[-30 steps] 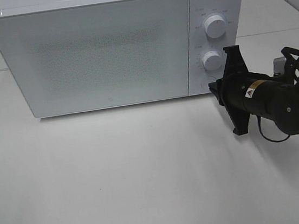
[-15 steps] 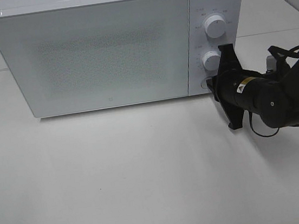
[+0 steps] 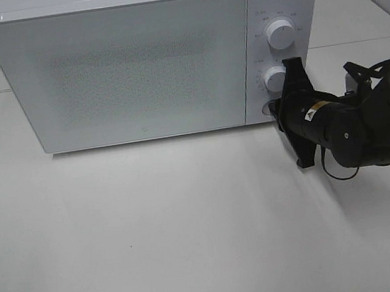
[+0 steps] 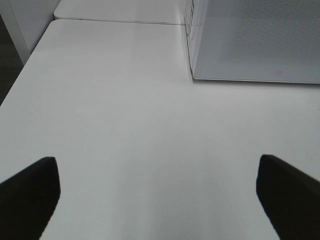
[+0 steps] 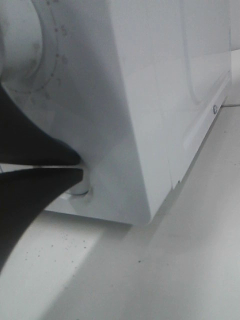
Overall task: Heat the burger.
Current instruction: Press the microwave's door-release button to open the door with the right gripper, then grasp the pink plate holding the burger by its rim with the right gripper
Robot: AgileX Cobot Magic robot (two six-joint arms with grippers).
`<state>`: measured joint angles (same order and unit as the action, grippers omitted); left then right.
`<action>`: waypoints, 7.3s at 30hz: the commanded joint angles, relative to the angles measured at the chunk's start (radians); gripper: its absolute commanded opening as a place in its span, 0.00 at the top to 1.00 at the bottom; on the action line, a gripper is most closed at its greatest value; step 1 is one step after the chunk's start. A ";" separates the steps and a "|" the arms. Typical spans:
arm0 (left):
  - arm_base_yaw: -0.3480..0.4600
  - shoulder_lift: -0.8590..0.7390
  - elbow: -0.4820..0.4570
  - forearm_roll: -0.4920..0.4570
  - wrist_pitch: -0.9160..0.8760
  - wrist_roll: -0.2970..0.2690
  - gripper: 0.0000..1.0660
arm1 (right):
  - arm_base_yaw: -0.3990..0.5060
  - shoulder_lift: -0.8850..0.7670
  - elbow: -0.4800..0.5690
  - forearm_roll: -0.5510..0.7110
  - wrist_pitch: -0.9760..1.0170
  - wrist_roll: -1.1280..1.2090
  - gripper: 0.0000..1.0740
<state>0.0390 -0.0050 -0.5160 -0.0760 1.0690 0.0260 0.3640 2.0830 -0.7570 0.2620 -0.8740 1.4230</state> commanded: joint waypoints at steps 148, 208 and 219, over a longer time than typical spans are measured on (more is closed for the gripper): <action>0.005 -0.011 0.000 0.003 -0.001 -0.002 0.06 | -0.015 -0.764 -0.117 -0.326 1.328 -2.737 0.69; 0.005 -0.011 0.000 0.003 -0.001 -0.002 0.06 | 0.275 -0.025 -0.672 -0.527 1.131 -2.477 0.18; 0.005 -0.011 0.000 0.003 -0.001 -0.002 0.06 | 0.274 0.074 -0.794 -0.528 1.130 -2.446 0.19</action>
<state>0.0390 -0.0050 -0.5160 -0.0760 1.0690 0.0260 0.6360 2.1470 -1.5290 -0.2660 0.2610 -1.0420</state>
